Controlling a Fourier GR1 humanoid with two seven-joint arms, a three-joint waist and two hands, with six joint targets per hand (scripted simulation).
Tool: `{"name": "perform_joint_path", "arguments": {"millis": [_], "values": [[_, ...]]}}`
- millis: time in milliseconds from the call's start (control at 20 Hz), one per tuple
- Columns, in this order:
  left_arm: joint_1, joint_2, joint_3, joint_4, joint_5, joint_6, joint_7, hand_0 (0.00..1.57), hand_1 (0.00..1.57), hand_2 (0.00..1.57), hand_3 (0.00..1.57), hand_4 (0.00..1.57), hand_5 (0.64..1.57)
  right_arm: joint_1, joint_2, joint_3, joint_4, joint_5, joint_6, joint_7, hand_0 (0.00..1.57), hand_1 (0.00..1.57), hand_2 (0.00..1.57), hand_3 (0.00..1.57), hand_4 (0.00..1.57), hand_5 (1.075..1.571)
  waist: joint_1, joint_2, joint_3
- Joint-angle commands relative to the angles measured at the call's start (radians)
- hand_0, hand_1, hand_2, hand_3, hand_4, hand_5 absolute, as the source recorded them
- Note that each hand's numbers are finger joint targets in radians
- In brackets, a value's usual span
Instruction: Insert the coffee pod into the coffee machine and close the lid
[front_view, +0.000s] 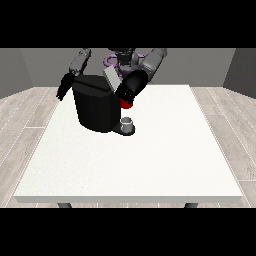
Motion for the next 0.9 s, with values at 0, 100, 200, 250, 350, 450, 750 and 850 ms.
{"name": "perform_joint_path", "arguments": {"millis": [0, 100, 200, 250, 350, 450, 750, 850], "values": [[-0.045, 0.015, 0.006, 0.001, -0.007, 0.003, 0.002, 1.21, 1.21, 1.19, 0.97, 0.00, 1.571, -0.003, 0.017, 0.014, 0.019, 0.020, -0.019, -0.022, 0.00, 0.00, 0.00, 0.00, 0.04, 1.571, 0.005, 0.015, -0.0003], [-0.012, 0.022, 0.010, 0.014, -0.010, 0.038, -0.046, 1.23, 1.23, 1.21, 0.97, 0.00, 1.571, -0.038, -0.027, -0.005, -0.013, 0.009, 0.009, 0.032, 0.00, 0.00, 0.00, 0.00, 0.00, 1.571, -0.012, 0.039, -0.0009], [-0.027, 0.000, -0.011, -0.014, -0.020, 0.023, -0.034, 1.25, 1.25, 1.22, 0.94, 0.00, 1.571, -0.050, -0.023, -0.037, 0.037, 0.004, -0.018, 0.007, 0.00, 0.00, 0.00, 0.00, 0.10, 1.571, 0.026, 0.025, -0.0003], [-0.030, 0.022, 0.000, -0.007, -0.023, 0.039, -0.036, 1.22, 1.22, 1.17, 0.89, 0.00, 1.571, -0.008, -0.015, -0.003, 0.014, 0.011, 0.003, -0.006, 0.00, 0.00, 0.00, 0.00, 0.11, 1.571, -0.007, 0.019, -0.0004], [-0.004, 0.059, -0.016, -0.004, -0.047, 0.059, -0.098, 1.09, 1.09, 1.07, 0.80, 0.00, 1.571, -0.015, -0.013, -0.004, -0.005, 0.020, -0.014, 0.012, 0.00, 0.00, 0.00, 0.00, 0.07, 1.571, 0.000, 0.043, -0.0009], [-0.003, 0.008, -0.040, -0.028, -0.058, 0.045, -0.059, 1.00, 1.00, 1.02, 0.72, 0.00, 1.571, 0.027, -0.014, -0.005, 0.046, 0.034, -0.021, -0.033, 0.00, 0.00, 0.00, 0.00, 0.22, 1.571, 0.018, -0.005, -0.0002], [0.002, 0.053, -0.037, 0.002, -0.096, 0.092, -0.070, 0.00, 0.00, 0.67, 0.54, 0.00, 1.571, 0.008, 0.001, 0.012, -0.003, 0.021, -0.006, 0.008, 0.00, 0.00, 0.00, 0.00, 0.16, 1.571, -0.011, 0.008, -0.0006], [-0.001, 0.046, -0.029, 0.002, -0.089, 0.094, -0.076, 0.00, 0.00, 0.62, 0.49, 0.00, 1.571, -0.031, -0.037, -0.020, 0.014, 0.016, 0.003, 0.016, 0.00, 0.00, 0.00, 0.00, 0.09, 1.571, 0.005, 0.033, -0.0005]]}}
